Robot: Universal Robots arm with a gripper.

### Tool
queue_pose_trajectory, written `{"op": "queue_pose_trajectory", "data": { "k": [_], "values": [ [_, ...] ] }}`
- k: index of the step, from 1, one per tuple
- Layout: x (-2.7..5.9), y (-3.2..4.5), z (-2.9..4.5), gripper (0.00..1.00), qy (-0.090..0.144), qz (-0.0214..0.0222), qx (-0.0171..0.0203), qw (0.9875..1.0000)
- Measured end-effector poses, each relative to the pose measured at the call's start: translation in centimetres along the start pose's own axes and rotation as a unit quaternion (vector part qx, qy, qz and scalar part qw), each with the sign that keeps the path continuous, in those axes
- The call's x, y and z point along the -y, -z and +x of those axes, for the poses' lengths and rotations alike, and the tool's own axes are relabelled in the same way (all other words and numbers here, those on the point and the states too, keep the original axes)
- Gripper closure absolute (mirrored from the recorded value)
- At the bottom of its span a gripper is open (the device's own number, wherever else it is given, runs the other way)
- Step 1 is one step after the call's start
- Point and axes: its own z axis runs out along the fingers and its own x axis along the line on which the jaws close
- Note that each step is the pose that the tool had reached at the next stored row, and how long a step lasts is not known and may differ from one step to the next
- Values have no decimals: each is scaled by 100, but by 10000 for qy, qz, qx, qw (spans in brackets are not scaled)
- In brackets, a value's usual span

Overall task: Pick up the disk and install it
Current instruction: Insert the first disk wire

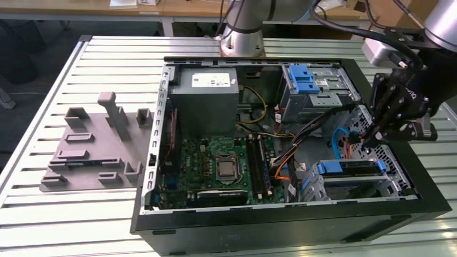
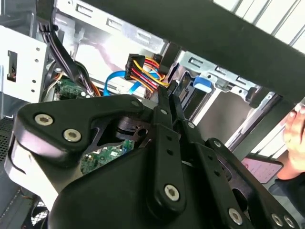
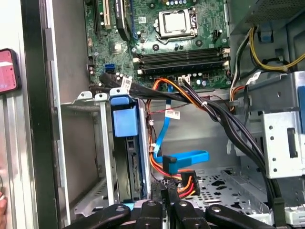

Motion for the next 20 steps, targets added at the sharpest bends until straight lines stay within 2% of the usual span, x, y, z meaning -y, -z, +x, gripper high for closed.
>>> {"op": "queue_pose_trajectory", "data": {
  "k": [5, 6, 7, 13, 20],
  "values": [
    [-31, -15, 60, 84, 20, 44, 27, 10000],
    [-28, -31, 113, 84, 41, 71, 50, 10000],
    [-28, -35, 122, 84, 53, 80, 60, 9999],
    [-35, -54, 135, 84, 259, 99, 84, 9996],
    [-83, -66, 220, 84, 300, 119, 133, 9994]
  ]
}}
